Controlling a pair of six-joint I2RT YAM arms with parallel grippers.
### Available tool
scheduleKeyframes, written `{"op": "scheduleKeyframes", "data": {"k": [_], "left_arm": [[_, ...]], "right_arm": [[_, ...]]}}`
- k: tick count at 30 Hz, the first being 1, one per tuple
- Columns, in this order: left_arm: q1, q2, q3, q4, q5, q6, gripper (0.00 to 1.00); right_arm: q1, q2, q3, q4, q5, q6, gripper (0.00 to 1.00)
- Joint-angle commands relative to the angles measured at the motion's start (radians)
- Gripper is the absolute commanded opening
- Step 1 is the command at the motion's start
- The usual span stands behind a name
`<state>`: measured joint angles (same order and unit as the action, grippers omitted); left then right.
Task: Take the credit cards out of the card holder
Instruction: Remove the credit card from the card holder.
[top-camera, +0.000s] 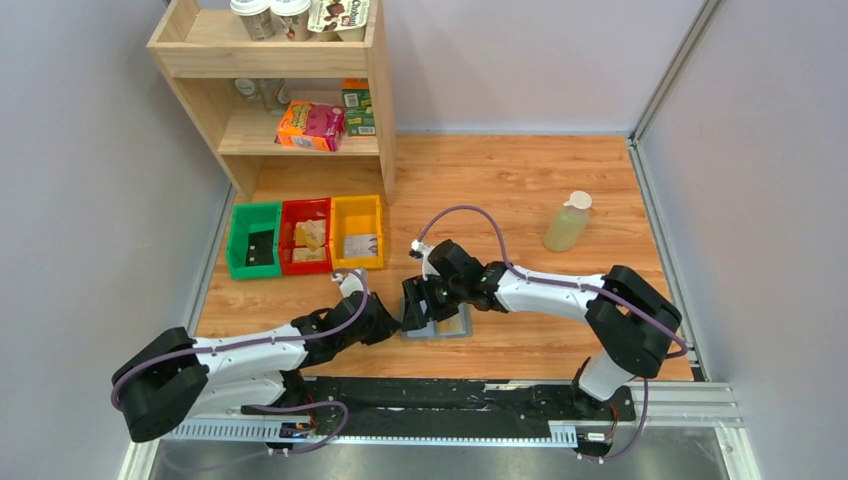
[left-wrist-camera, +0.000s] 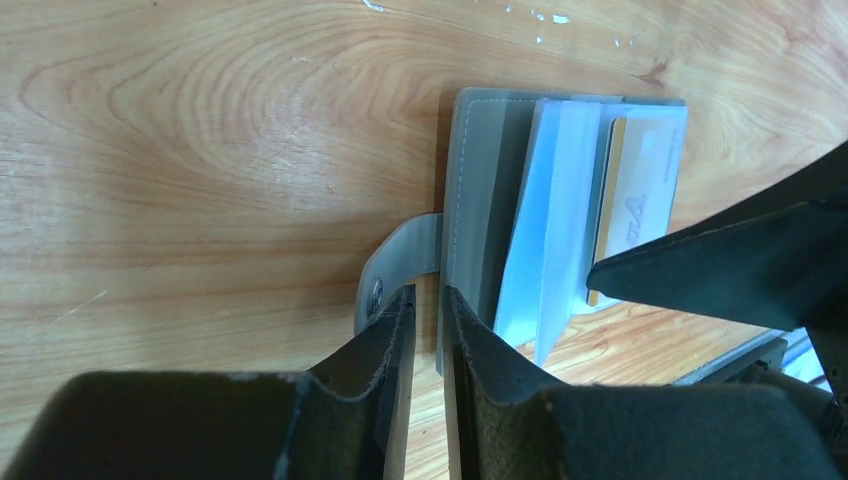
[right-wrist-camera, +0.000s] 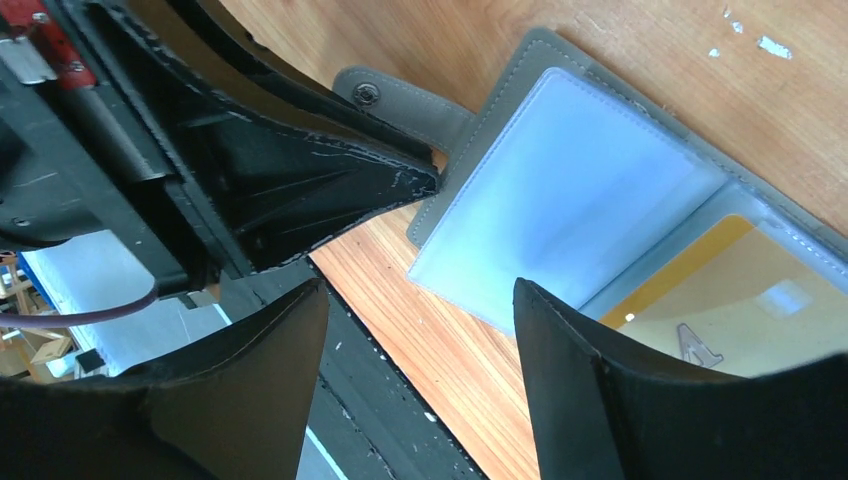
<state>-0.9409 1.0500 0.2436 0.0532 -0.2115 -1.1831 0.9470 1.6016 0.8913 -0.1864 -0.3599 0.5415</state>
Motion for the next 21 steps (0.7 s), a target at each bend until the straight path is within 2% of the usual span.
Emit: {"op": "scheduleKeyframes", "data": {"k": [1, 11, 15, 21], "left_arm": [[-0.004, -0.048, -0.017, -0.002, -0.019, -0.029, 0.24], [-0.003, -0.263, -0.007, -0.185, -0.098, 0.009, 0.28], [-0.004, -0.294, 0.026, -0.188, -0.078, 0.042, 0.31], [-0.004, -0.260, 0.115, -0.170, -0.028, 0.085, 0.37]], "right_arm": [[0.006, 0.044, 0.026, 0.010, 0.013, -0.003, 0.70], [0.007, 0.089, 0.021, 0.024, 0.021, 0.006, 0.63], [0.007, 0.026, 0.021, 0.019, 0.039, 0.000, 0.63], [0.001, -0.103, 0.034, -0.064, 0.145, -0.029, 0.67]]}}
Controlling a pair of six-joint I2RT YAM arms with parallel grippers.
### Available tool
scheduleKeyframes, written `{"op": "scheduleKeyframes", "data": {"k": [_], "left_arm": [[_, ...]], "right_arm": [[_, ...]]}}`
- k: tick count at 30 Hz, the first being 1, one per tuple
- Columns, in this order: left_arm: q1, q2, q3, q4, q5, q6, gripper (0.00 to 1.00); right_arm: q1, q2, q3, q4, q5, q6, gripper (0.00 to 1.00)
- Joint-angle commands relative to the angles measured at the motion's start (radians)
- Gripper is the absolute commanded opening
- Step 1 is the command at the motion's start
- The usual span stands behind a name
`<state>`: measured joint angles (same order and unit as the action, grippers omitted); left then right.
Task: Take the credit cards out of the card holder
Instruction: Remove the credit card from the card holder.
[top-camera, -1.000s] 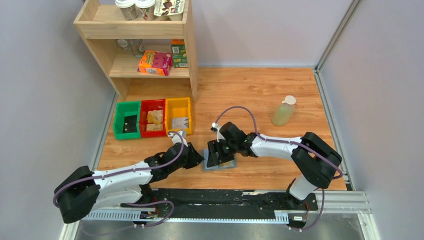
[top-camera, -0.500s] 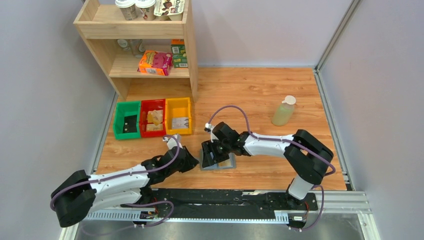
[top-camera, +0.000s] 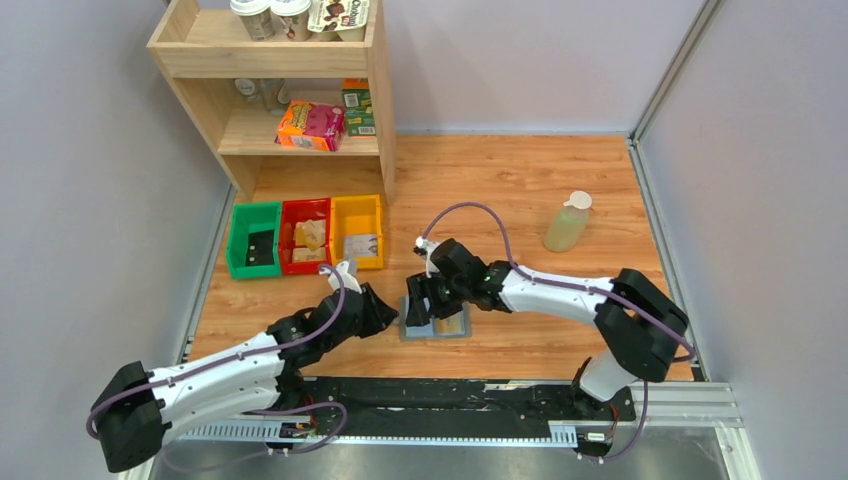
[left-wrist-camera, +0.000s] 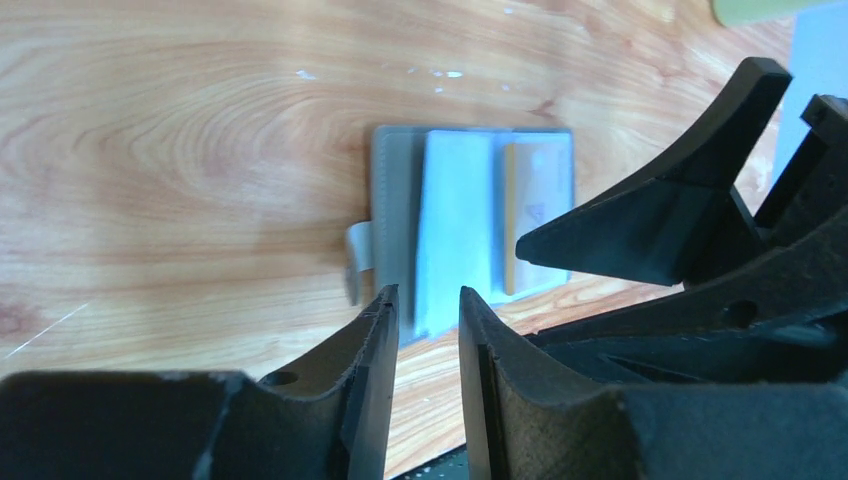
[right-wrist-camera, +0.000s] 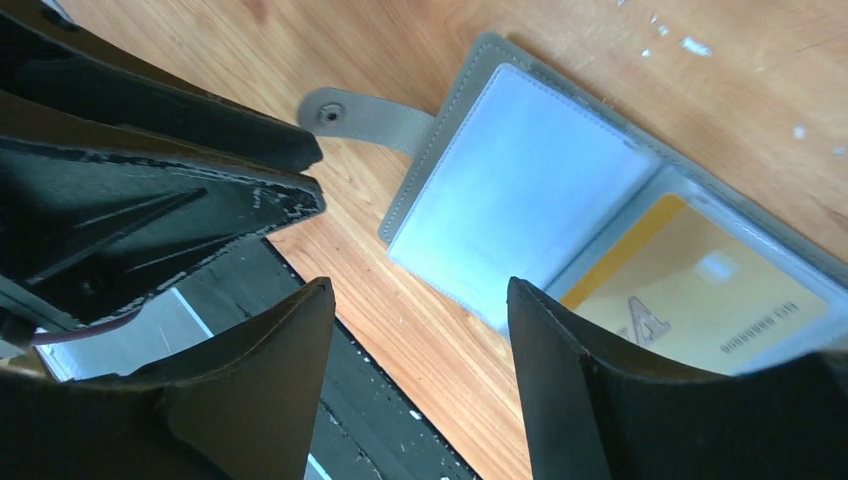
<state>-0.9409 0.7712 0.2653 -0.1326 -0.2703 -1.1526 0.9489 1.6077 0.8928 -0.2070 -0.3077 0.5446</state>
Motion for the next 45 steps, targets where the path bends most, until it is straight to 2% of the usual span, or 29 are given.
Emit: {"op": "scheduleKeyframes", "data": {"k": [1, 5, 11, 16, 22, 28, 40, 45], "left_arm": [[-0.004, 0.040, 0.119, 0.021, 0.039, 0.068, 0.37], [-0.004, 0.124, 0.181, 0.063, 0.098, 0.094, 0.39], [-0.004, 0.316, 0.236, 0.200, 0.203, 0.102, 0.45], [-0.001, 0.485, 0.249, 0.313, 0.233, 0.093, 0.50], [0.031, 0.623, 0.250, 0.390, 0.289, 0.080, 0.47], [0.053, 0.689, 0.241, 0.461, 0.350, 0.067, 0.42], [0.056, 0.717, 0.216, 0.530, 0.394, 0.024, 0.40], [0.056, 0.708, 0.192, 0.597, 0.404, -0.009, 0.32]], "right_arm": [[-0.004, -0.135, 0.028, -0.055, 0.117, -0.037, 0.67], [-0.050, -0.219, -0.032, -0.077, 0.193, -0.032, 0.63], [-0.145, -0.279, -0.146, -0.065, 0.185, -0.023, 0.53], [-0.182, -0.266, -0.210, -0.003, 0.174, -0.008, 0.44], [-0.188, -0.223, -0.224, 0.041, 0.139, -0.009, 0.30], [-0.188, -0.178, -0.218, 0.061, 0.134, -0.017, 0.20], [-0.188, -0.114, -0.258, 0.095, 0.114, 0.002, 0.17], [-0.188, -0.114, -0.265, 0.098, 0.116, 0.002, 0.17]]}}
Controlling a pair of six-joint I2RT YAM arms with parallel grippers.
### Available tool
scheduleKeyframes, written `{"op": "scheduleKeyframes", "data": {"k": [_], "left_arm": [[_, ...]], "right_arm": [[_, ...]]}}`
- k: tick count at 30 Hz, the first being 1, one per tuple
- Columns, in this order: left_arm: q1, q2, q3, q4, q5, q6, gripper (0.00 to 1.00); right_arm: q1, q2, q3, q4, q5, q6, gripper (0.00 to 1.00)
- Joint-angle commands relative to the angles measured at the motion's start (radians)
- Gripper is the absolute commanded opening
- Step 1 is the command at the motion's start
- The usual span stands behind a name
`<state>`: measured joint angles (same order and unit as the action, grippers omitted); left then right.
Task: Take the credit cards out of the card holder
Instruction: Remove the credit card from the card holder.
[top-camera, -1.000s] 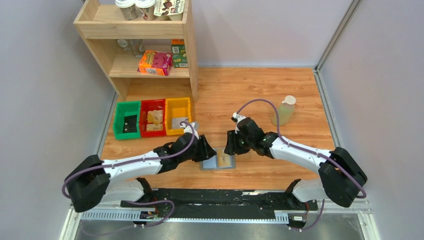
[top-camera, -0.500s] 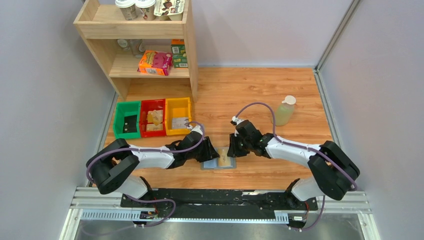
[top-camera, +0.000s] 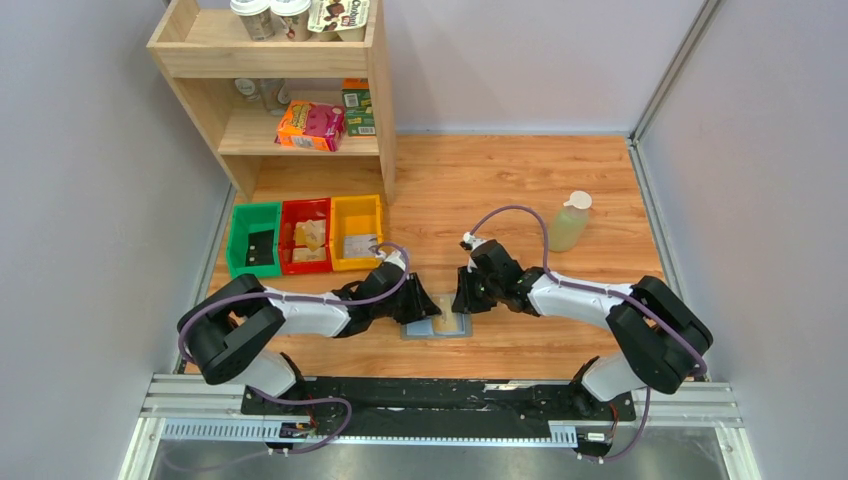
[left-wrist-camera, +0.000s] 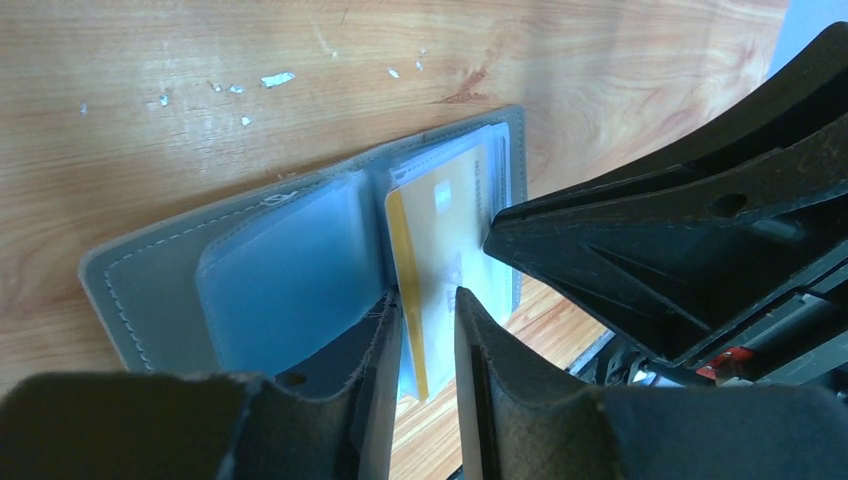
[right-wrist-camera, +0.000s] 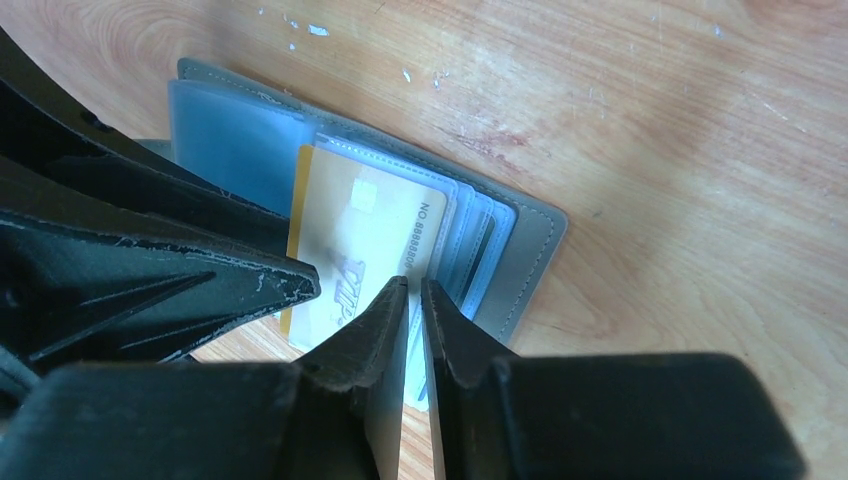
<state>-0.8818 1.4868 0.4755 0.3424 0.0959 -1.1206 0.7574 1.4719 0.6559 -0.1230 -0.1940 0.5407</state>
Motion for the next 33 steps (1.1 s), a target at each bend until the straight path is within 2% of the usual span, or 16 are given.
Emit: {"op": "scheduleKeyframes", "data": {"k": [1, 15, 20, 24, 27, 33], "left_arm": [[-0.002, -0.014, -0.026, 0.136, 0.033, -0.056, 0.31], [-0.003, 0.010, -0.184, 0.542, -0.028, -0.166, 0.18], [-0.003, 0.029, -0.189, 0.599, -0.021, -0.166, 0.17], [-0.002, 0.039, -0.192, 0.615, -0.021, -0.169, 0.10], [-0.002, 0.038, -0.205, 0.627, -0.025, -0.177, 0.00], [-0.003, 0.001, -0.262, 0.621, -0.050, -0.202, 0.00]], "right_arm": [[0.003, 0.021, -0.030, 0.014, 0.002, 0.005, 0.17], [0.003, 0.028, -0.048, 0.023, -0.005, 0.012, 0.18], [0.003, 0.030, -0.052, 0.025, -0.010, 0.013, 0.17], [0.003, 0.033, -0.052, 0.025, -0.010, 0.008, 0.17], [0.003, 0.042, -0.050, 0.016, -0.002, 0.007, 0.17], [0.003, 0.080, -0.035, -0.024, 0.037, 0.004, 0.16]]}}
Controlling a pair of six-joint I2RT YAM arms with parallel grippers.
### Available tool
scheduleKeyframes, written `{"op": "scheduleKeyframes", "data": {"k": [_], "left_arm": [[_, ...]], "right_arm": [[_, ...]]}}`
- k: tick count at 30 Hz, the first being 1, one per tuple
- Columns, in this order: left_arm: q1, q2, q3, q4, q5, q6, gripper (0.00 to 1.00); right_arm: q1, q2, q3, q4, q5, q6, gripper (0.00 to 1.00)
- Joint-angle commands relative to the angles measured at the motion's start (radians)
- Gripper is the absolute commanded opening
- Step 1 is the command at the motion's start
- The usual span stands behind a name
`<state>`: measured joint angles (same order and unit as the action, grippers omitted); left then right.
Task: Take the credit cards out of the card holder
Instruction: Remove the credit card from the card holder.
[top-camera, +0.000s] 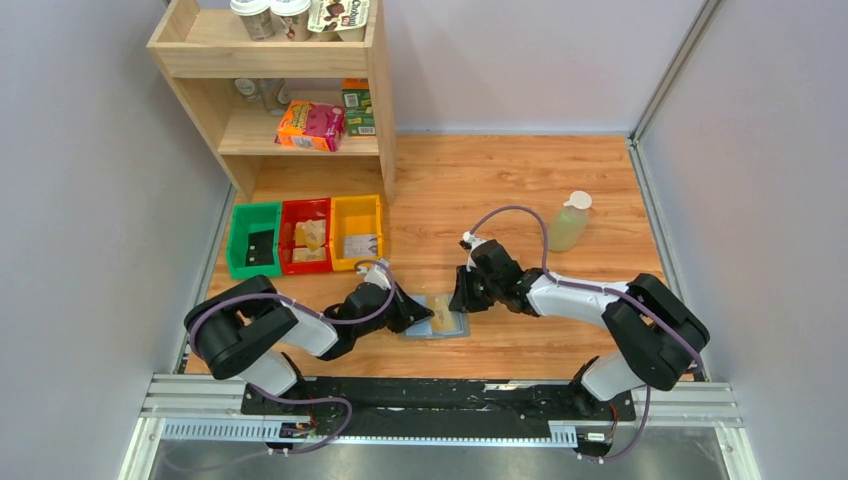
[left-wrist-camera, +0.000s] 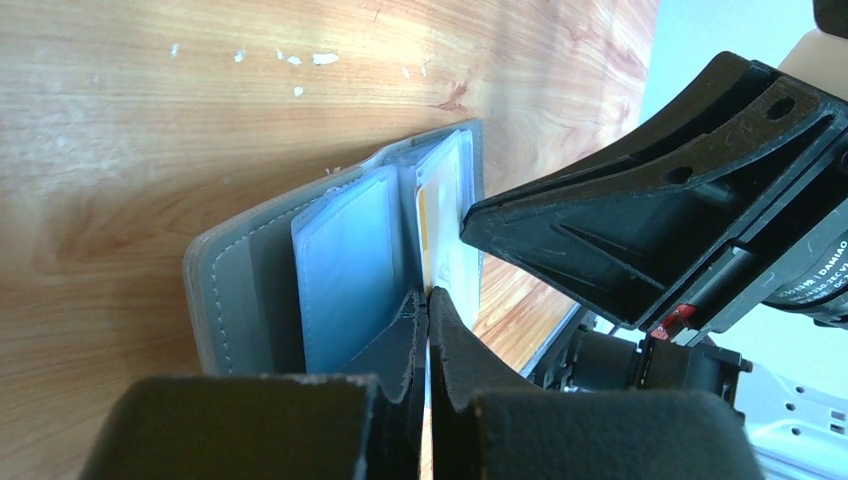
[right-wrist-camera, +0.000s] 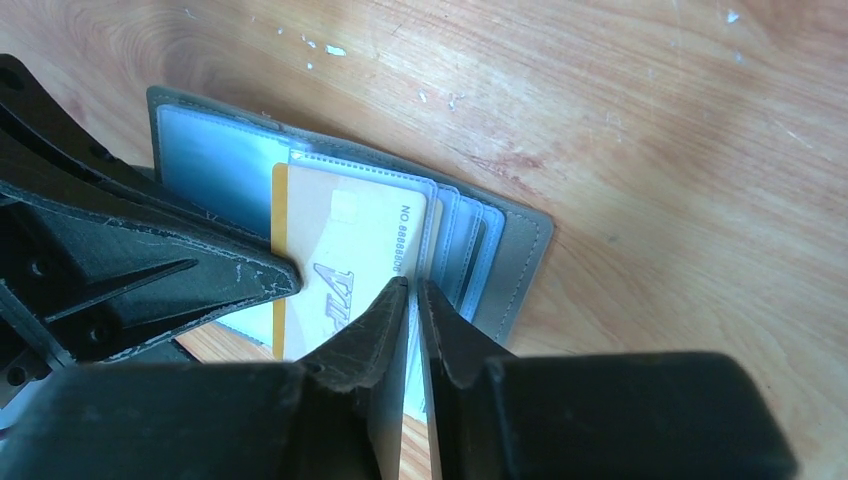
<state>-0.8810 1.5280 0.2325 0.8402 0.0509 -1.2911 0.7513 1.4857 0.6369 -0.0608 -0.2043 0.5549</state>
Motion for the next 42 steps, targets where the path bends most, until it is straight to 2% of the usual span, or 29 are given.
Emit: {"op": "scheduleKeyframes", "data": {"k": [1, 14, 23, 27, 31, 36, 38, 42], "left_arm": [[-0.003, -0.046, -0.027, 0.117, -0.008, -0.034, 0.00], [-0.004, -0.133, -0.113, 0.031, -0.048, -0.071, 0.00], [-0.004, -0.259, -0.125, -0.118, -0.082, -0.050, 0.00], [-0.004, -0.310, -0.108, -0.242, -0.098, -0.027, 0.00], [-0.004, -0.302, -0.075, -0.268, -0.094, 0.007, 0.00], [-0.006, -0.261, -0.042, -0.262, -0.074, 0.021, 0.00], [-0.006, -0.240, -0.036, -0.245, -0.068, 0.021, 0.00], [-0.009, -0.203, -0.021, -0.222, -0.063, 0.019, 0.00]], "right_arm": [[0.010, 0.071, -0.014, -0.091, 0.051, -0.009, 0.15], [0.008, 0.099, 0.003, -0.125, 0.082, 0.005, 0.11], [0.008, 0.108, 0.007, -0.128, 0.080, 0.005, 0.09], [0.008, 0.087, 0.004, -0.106, 0.043, 0.002, 0.11], [0.008, -0.005, 0.010, -0.077, -0.007, 0.011, 0.21], [0.010, -0.103, 0.050, -0.068, -0.044, 0.017, 0.29], [0.010, -0.123, 0.063, -0.051, -0.075, 0.025, 0.29], [0.010, -0.098, 0.070, 0.015, -0.142, 0.060, 0.21]]}}
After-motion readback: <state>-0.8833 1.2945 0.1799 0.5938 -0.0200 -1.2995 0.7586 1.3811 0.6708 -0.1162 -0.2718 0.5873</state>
